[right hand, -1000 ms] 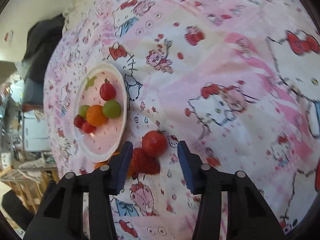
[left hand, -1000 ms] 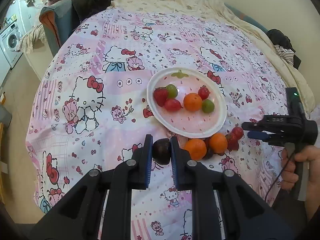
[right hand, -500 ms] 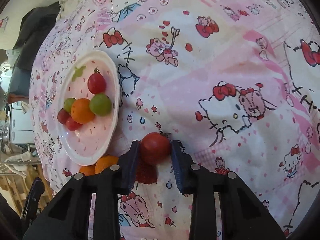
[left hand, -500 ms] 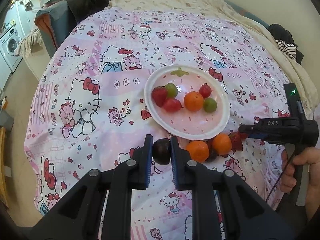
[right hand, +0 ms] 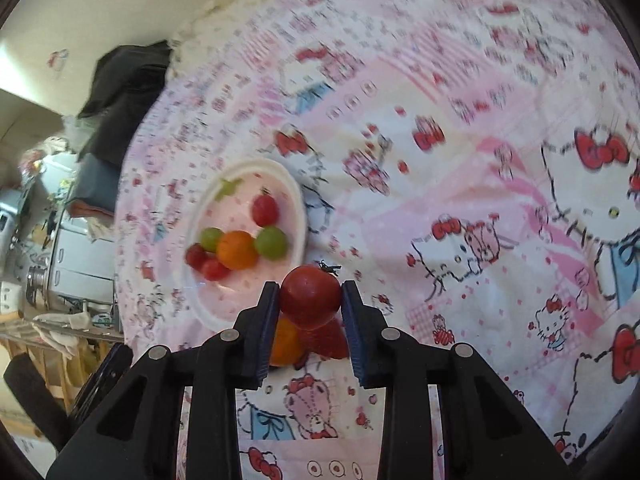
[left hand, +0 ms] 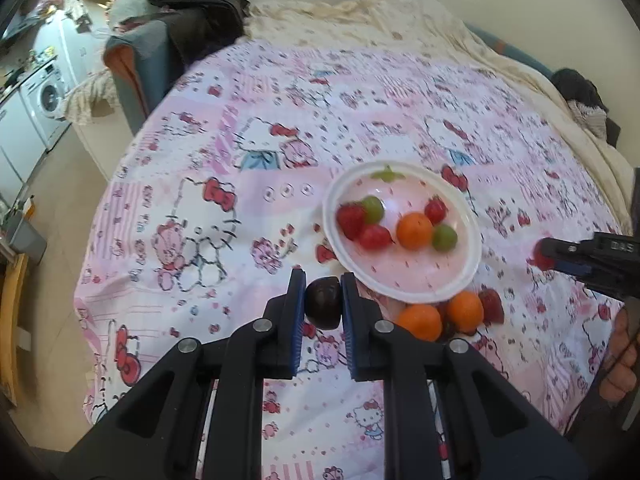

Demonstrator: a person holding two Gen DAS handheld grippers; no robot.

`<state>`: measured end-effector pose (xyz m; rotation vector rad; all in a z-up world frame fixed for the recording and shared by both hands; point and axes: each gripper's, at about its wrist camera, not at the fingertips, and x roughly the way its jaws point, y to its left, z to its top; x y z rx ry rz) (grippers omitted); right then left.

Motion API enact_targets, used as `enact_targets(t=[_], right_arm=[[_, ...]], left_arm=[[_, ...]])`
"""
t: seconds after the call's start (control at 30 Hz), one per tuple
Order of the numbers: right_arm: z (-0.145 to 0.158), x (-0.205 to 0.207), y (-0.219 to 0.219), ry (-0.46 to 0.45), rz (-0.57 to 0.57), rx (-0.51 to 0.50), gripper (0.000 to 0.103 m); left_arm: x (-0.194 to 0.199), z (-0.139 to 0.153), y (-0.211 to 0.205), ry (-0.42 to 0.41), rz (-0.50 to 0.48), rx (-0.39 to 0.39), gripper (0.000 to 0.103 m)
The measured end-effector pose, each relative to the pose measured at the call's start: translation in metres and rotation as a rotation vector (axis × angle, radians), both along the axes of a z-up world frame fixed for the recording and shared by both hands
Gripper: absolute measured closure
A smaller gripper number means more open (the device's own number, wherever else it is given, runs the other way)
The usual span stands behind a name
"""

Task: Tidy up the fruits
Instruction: 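Carry the dark grape over the plate with the left gripper while the right gripper carries the tomato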

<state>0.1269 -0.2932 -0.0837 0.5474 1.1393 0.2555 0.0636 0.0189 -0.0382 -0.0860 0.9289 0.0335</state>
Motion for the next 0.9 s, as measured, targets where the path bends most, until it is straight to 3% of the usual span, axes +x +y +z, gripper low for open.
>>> enact_targets(t=[0.4, 0.67, 0.9], right_arm=[[0.062, -0.009, 0.028, -0.265, 0.113, 0.048, 0.070], [0.071, 0.010, 0.049, -0.297, 0.180, 0.024, 0.070], [0.066, 0.031, 0.057, -0.288, 0.203, -0.001, 0.070]], left_arm=[[0.002, 0.031, 0.018, -0.116, 0.071, 0.018, 0.089], [0.036, 0.049, 0.006, -0.133, 0.006, 0.036, 0.089], [0.067, 0.044, -0.008, -0.109, -0.050, 0.049, 0.089]])
